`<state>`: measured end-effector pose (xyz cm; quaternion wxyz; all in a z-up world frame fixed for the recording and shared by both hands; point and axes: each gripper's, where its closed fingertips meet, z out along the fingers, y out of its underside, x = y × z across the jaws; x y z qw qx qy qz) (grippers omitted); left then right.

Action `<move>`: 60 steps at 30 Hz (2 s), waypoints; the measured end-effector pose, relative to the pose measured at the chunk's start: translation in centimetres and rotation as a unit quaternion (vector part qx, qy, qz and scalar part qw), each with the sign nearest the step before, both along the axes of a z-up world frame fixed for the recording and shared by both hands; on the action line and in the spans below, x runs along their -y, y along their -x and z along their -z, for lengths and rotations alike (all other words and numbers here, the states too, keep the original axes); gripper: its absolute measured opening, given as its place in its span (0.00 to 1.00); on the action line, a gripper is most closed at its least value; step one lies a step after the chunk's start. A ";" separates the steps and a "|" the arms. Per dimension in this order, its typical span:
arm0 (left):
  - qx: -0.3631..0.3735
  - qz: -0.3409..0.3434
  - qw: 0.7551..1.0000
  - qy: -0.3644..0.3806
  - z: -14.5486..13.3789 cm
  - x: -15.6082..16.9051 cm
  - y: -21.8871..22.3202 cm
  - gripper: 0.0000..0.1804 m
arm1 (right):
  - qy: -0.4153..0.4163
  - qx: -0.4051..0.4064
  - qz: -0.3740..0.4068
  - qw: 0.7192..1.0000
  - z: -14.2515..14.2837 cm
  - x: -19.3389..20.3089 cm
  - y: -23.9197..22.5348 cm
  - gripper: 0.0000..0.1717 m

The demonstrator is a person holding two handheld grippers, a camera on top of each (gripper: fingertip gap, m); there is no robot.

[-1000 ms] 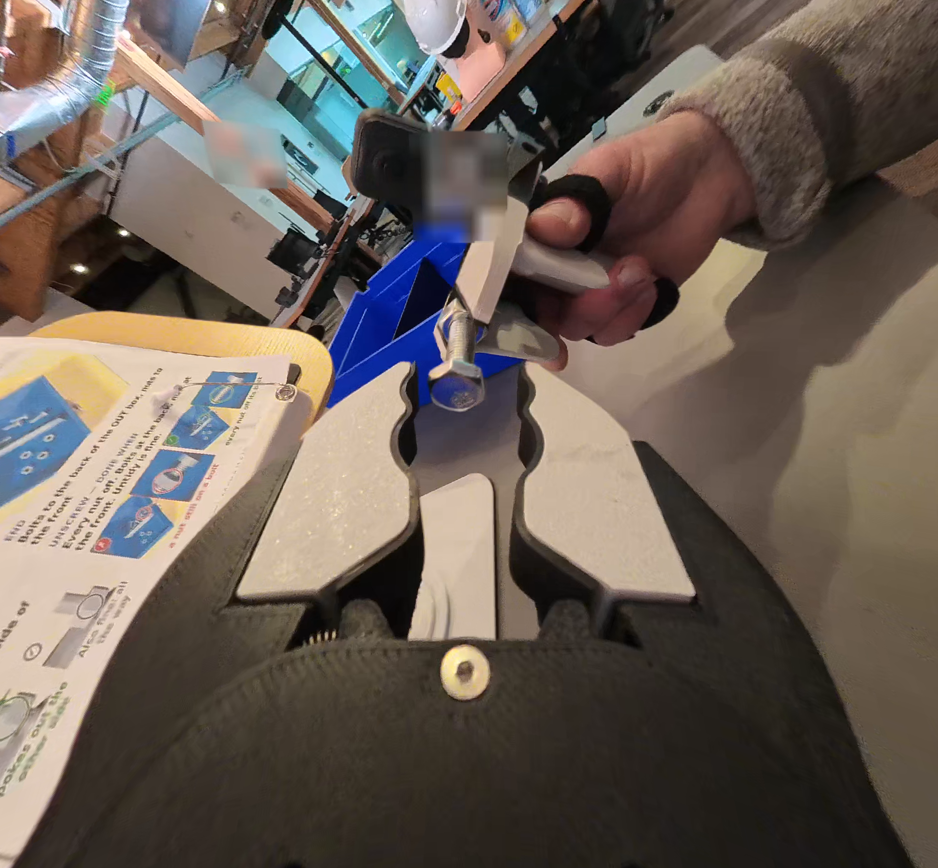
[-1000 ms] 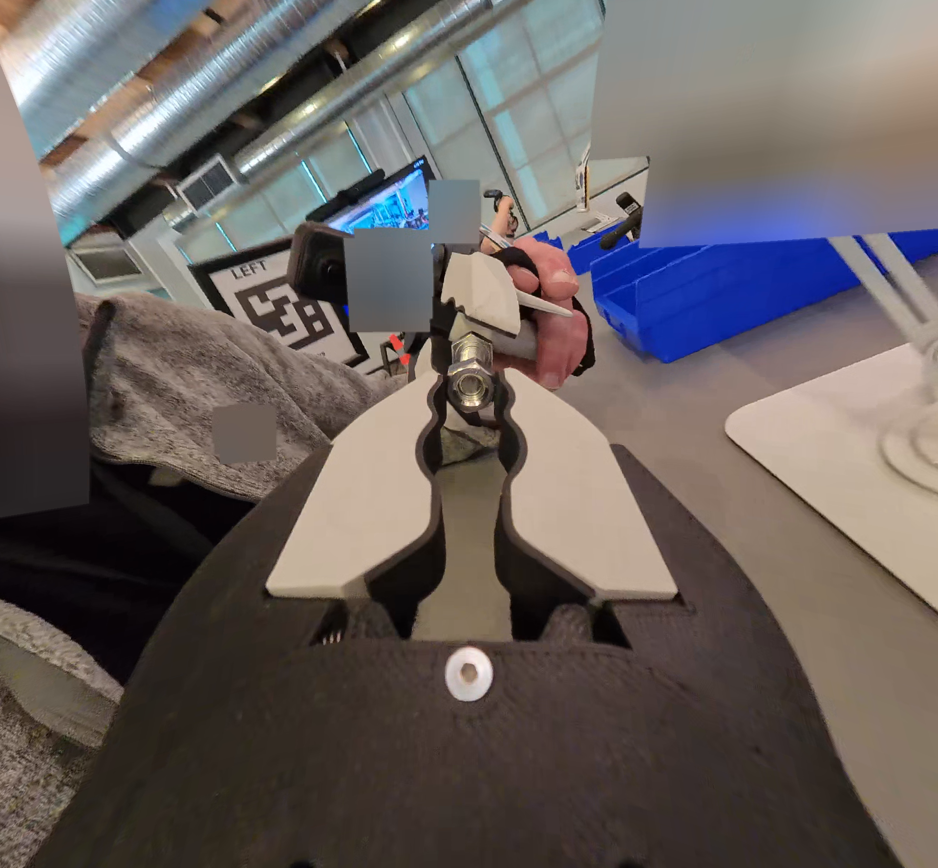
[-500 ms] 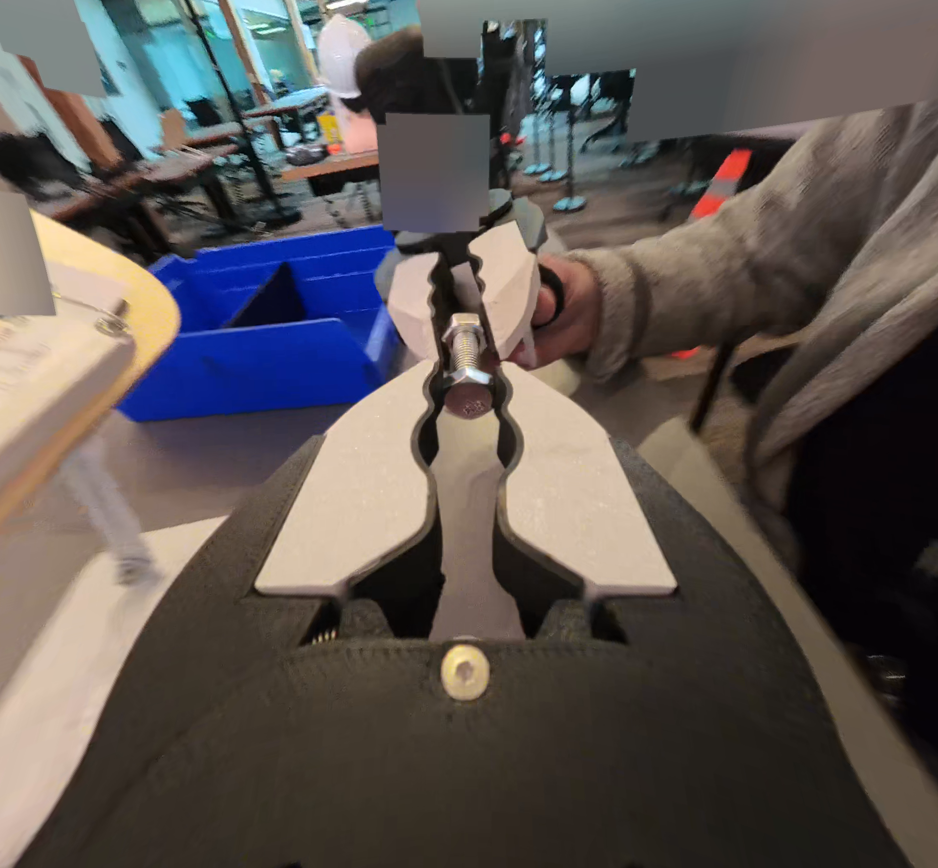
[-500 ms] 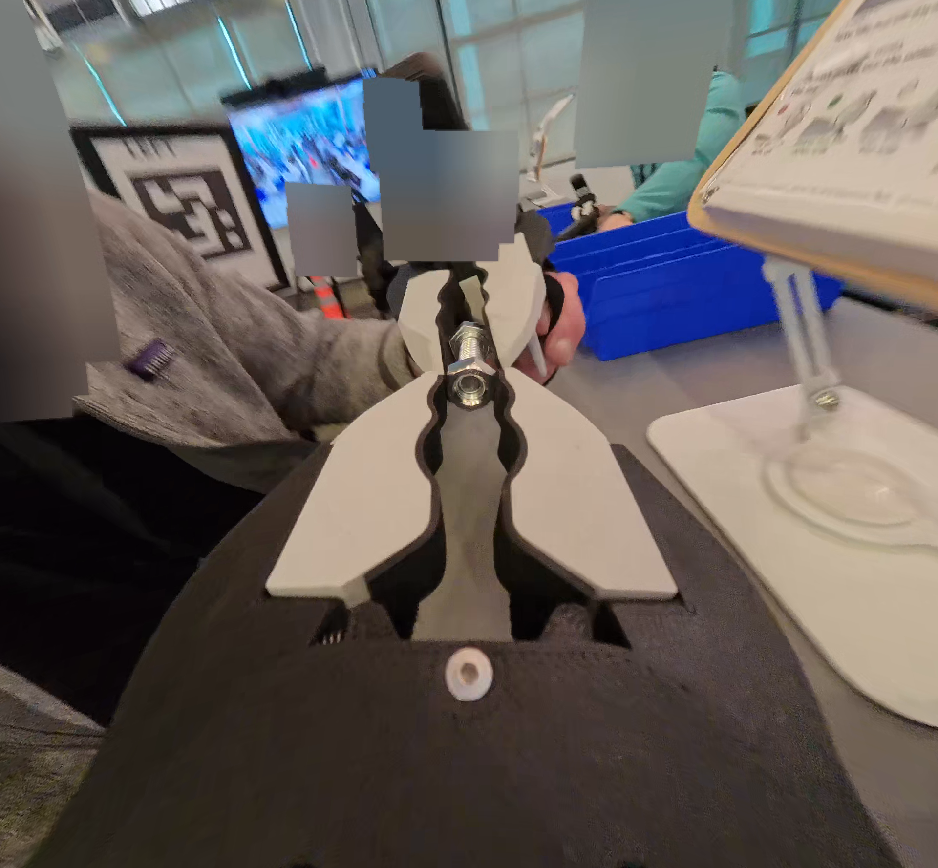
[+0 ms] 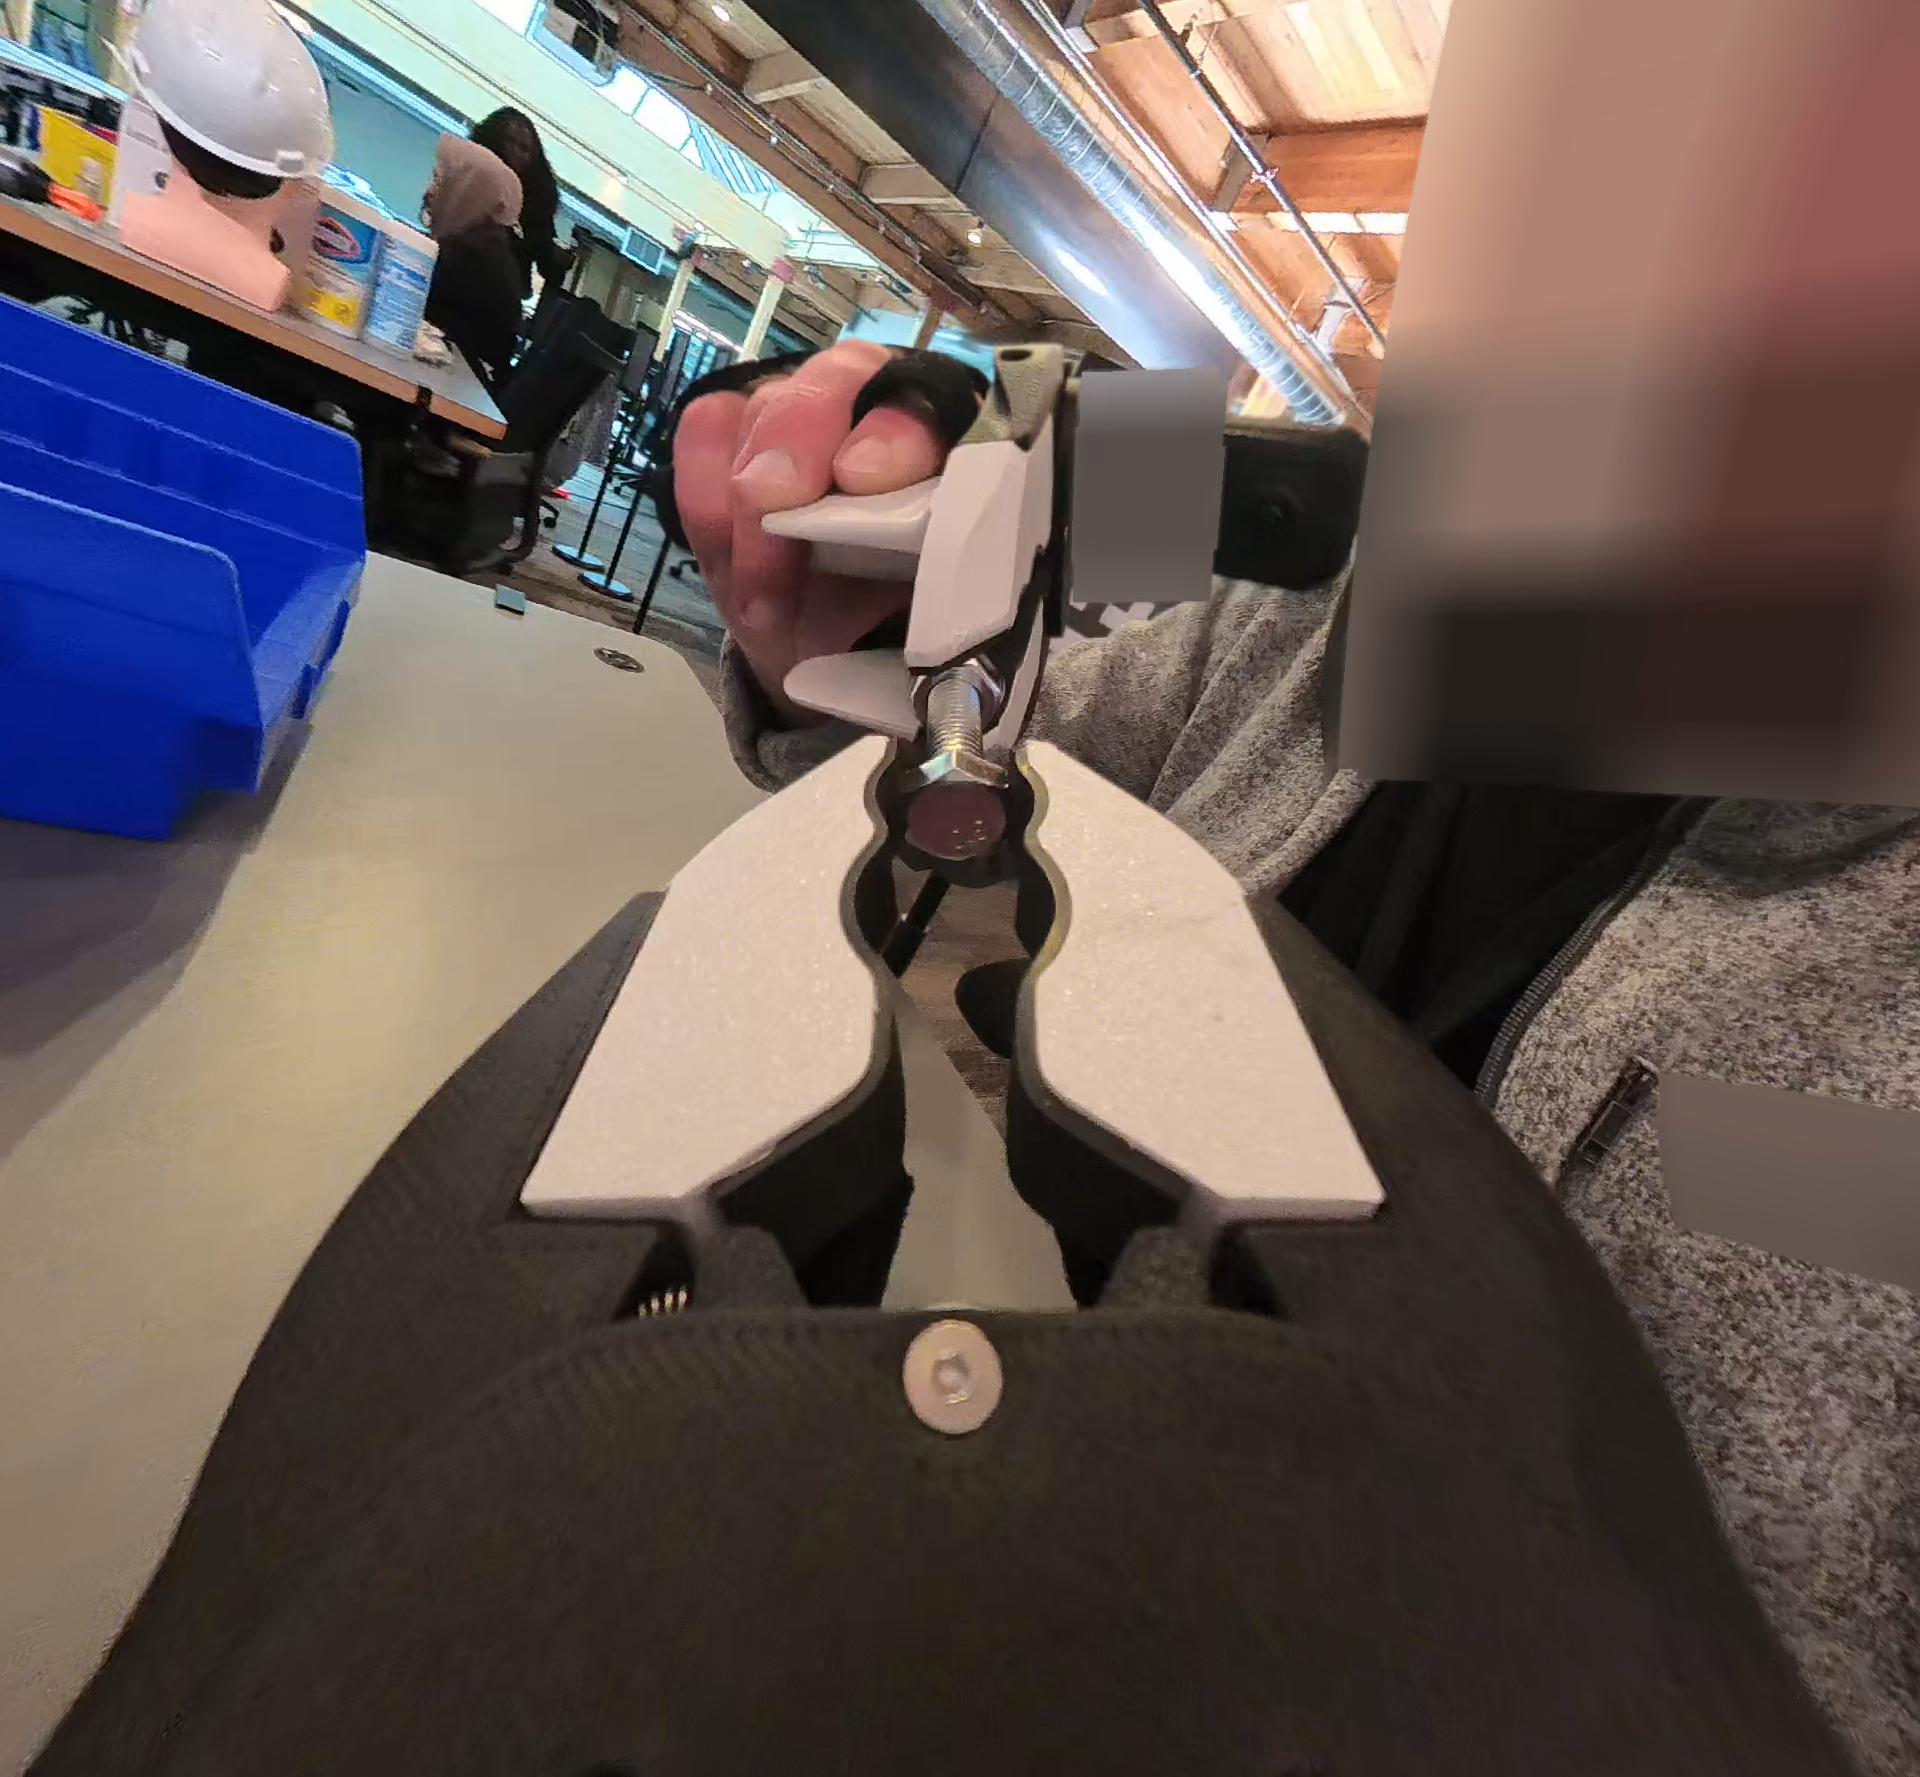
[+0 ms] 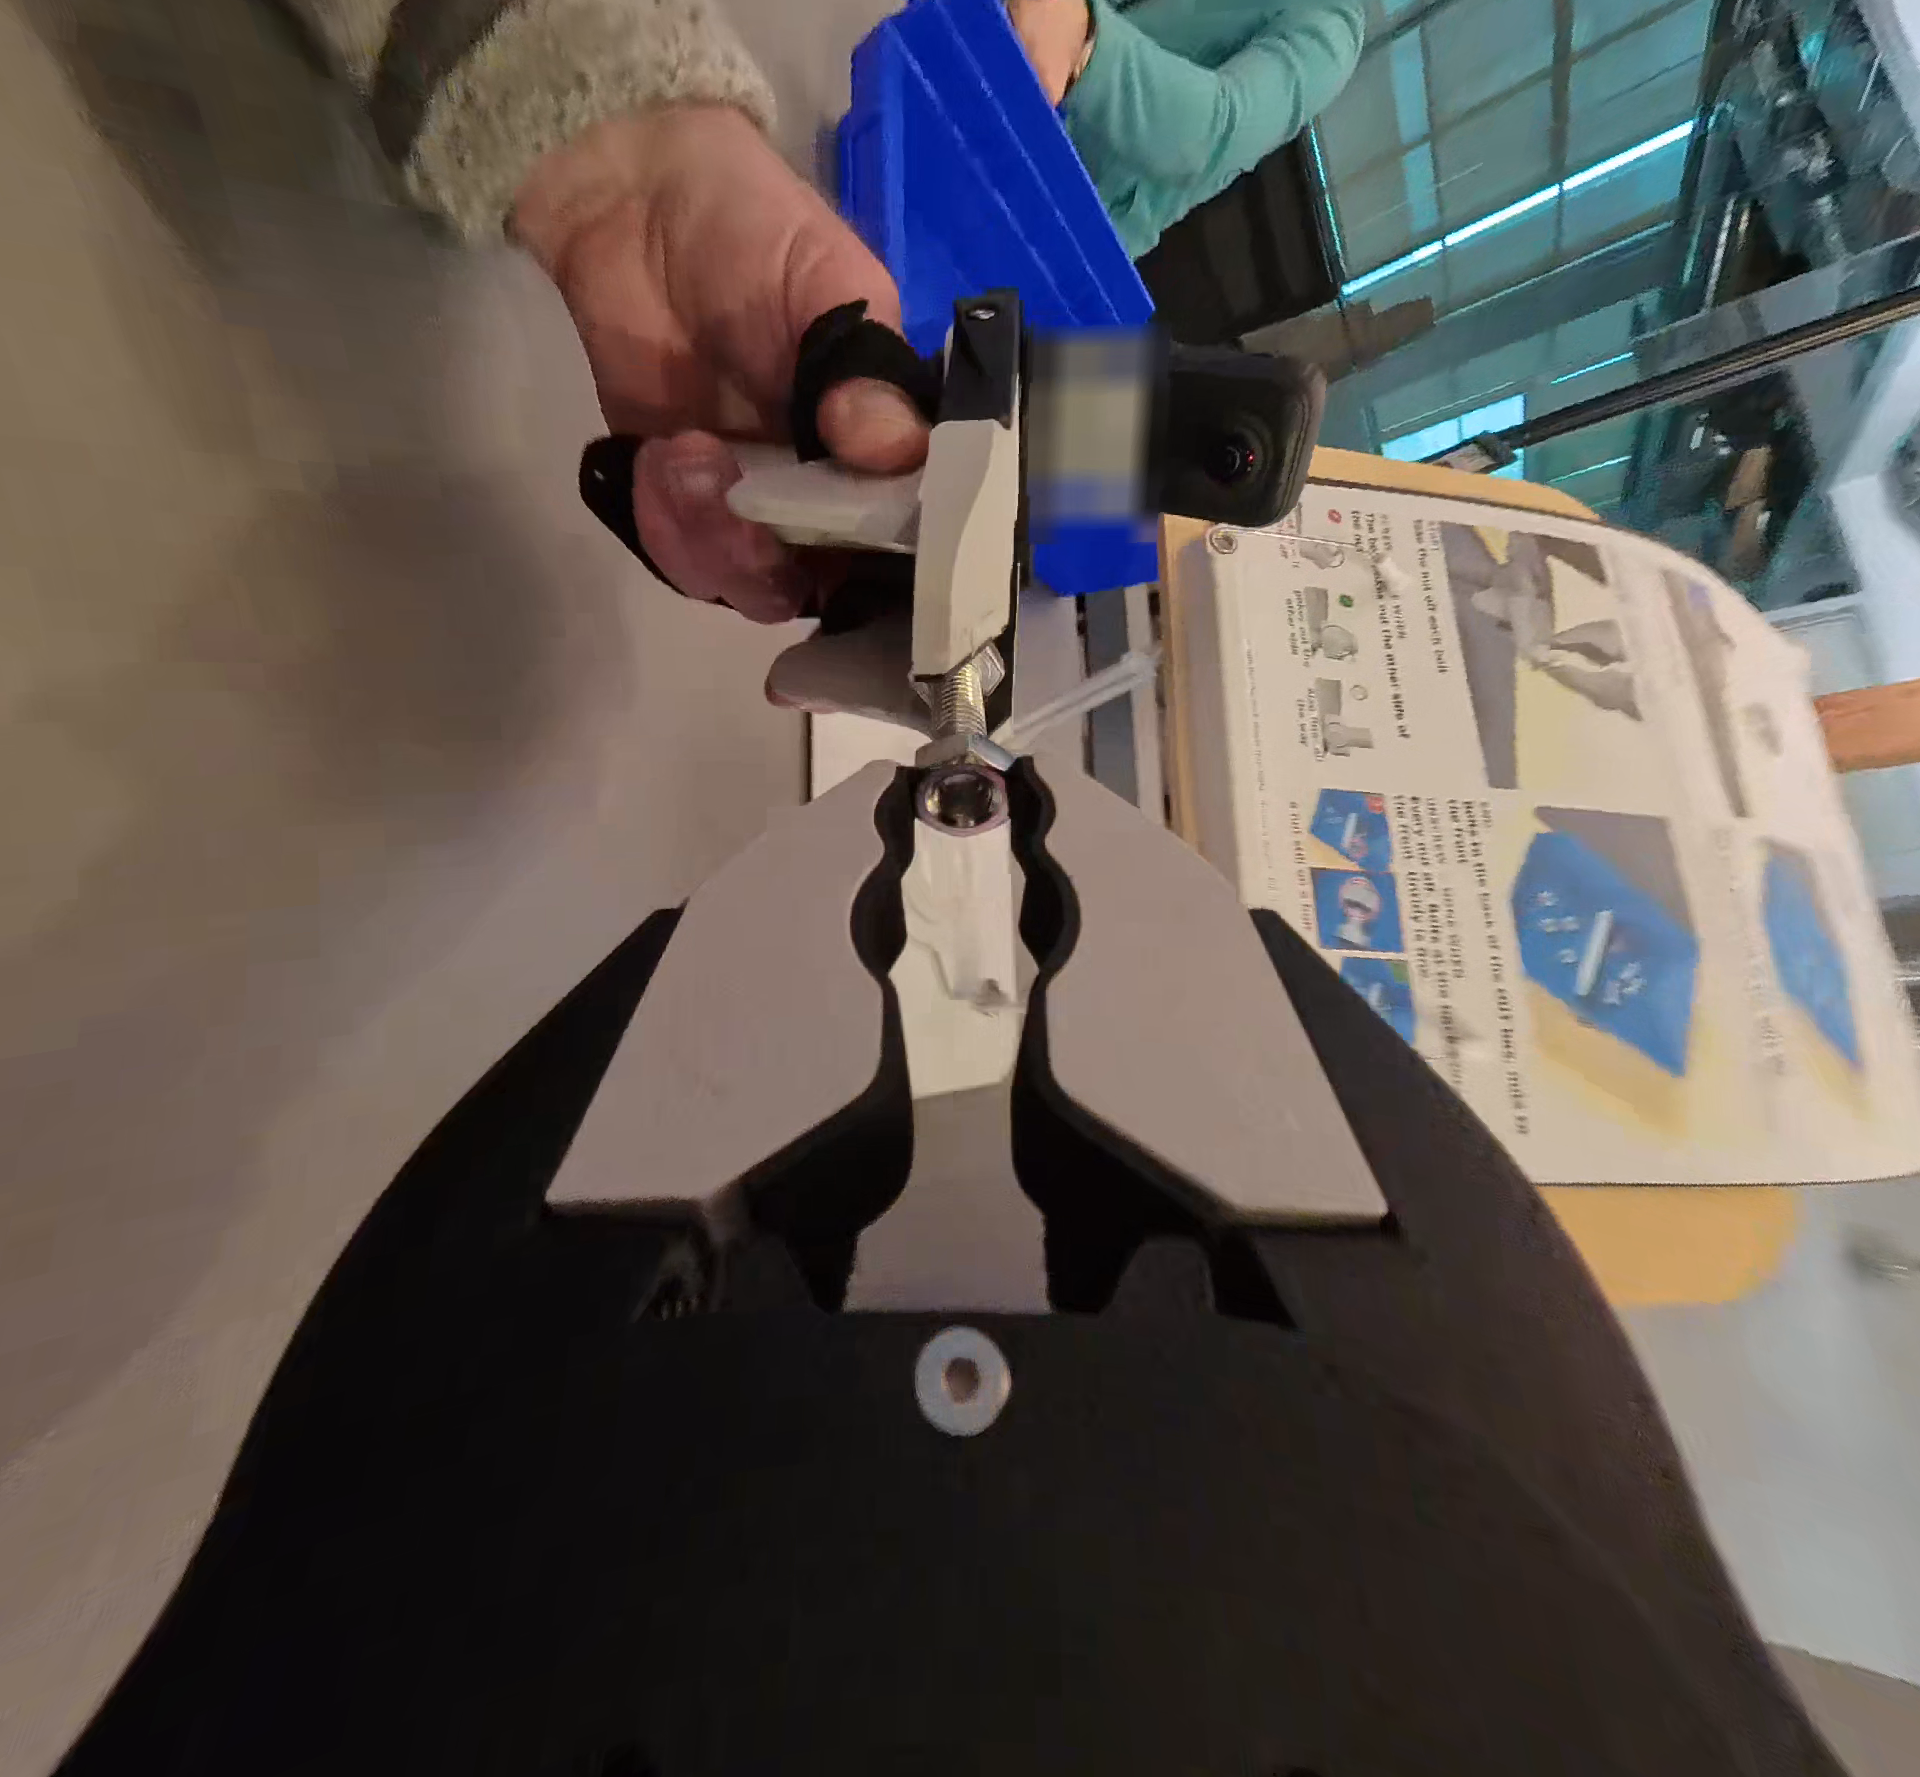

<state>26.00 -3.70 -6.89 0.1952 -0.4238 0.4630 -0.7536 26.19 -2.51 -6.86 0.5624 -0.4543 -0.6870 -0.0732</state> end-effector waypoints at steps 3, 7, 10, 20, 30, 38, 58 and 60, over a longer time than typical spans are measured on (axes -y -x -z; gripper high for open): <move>0.004 0.014 1.000 0.009 0.0 0.2 0.1 0.10 | -0.041 0.034 0.009 0.999 0.0 0.2 0.0 0.11; 0.014 0.013 1.000 0.012 -0.3 0.2 0.1 0.10 | -0.055 0.038 0.017 0.998 -0.3 0.2 0.1 0.11; 0.018 0.012 1.000 0.013 -0.5 0.2 0.1 0.10 | -0.045 0.019 0.014 0.999 -0.5 0.2 0.1 0.11; 0.019 0.026 0.999 0.019 -0.6 0.3 0.3 0.10 | -0.080 0.042 0.016 0.996 -0.6 0.4 0.4 0.11; 0.014 0.060 0.997 0.042 -0.1 0.8 0.3 0.10 | -0.168 0.136 0.014 0.976 -0.2 0.9 0.3 0.11; 0.025 0.027 0.999 0.019 -0.2 0.3 -0.2 0.15 | -0.102 0.066 0.019 0.992 -0.3 0.4 0.1 0.10; -0.003 -0.248 0.849 -0.467 1.0 -1.0 -1.6 0.11 | 0.408 -0.317 -0.064 0.854 0.4 0.8 -0.9 0.11; -0.005 -0.253 0.842 -0.476 1.0 -1.0 -1.6 0.11 | 0.439 -0.333 -0.067 0.832 0.6 0.9 -0.8 0.11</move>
